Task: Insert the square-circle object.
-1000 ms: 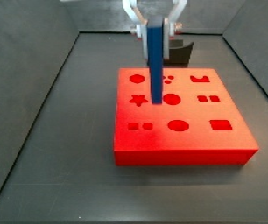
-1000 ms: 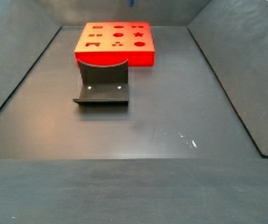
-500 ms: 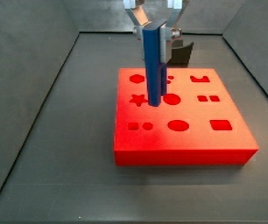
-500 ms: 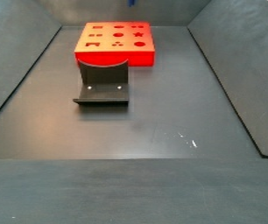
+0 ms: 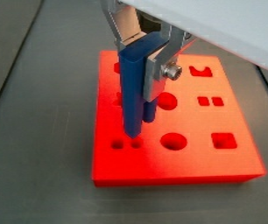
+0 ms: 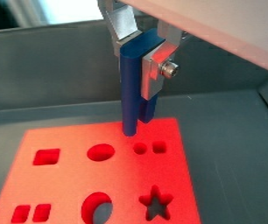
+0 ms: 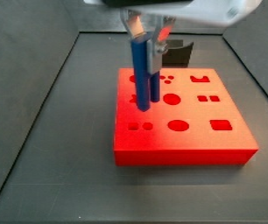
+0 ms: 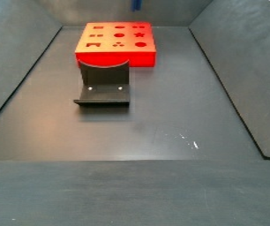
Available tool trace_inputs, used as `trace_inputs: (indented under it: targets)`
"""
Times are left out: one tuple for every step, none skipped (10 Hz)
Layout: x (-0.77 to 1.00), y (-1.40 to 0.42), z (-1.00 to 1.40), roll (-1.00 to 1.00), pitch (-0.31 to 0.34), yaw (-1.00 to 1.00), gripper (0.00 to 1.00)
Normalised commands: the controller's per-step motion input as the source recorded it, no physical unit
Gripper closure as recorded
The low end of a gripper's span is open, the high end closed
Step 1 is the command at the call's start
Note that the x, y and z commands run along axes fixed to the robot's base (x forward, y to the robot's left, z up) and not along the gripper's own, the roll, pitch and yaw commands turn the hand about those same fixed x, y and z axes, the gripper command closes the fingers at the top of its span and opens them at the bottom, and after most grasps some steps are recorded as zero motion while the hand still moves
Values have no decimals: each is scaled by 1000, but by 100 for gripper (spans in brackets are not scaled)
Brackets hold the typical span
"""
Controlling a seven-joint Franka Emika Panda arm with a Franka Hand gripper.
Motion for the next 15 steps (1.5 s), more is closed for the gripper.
trace_inputs:
  targets:
    - [-157, 0, 0, 347, 243, -660, 100]
    - [-174, 0, 0, 367, 246, -640, 100]
    - [-223, 0, 51, 430, 300, -549, 100]
    - [-169, 0, 83, 463, 301, -483, 100]
    - [0, -17, 94, 377, 143, -554, 100]
    - [503, -217, 57, 214, 0, -437, 100]
    - [460, -183, 0, 180, 0, -549, 100]
    - [309, -146, 0, 166, 0, -643, 100]
    - [203, -91, 0, 151, 0, -720, 100]
    - [86, -49, 0, 174, 27, -760, 100]
    - [377, -34, -23, 173, 184, -429, 100]
    - [286, -63, -200, 94, 229, -483, 100]
    - [189, -37, -283, 16, 277, -529, 100]
    - [226, -66, -283, 0, 284, -509, 100]
    - [200, -49, -331, 0, 320, -500, 100]
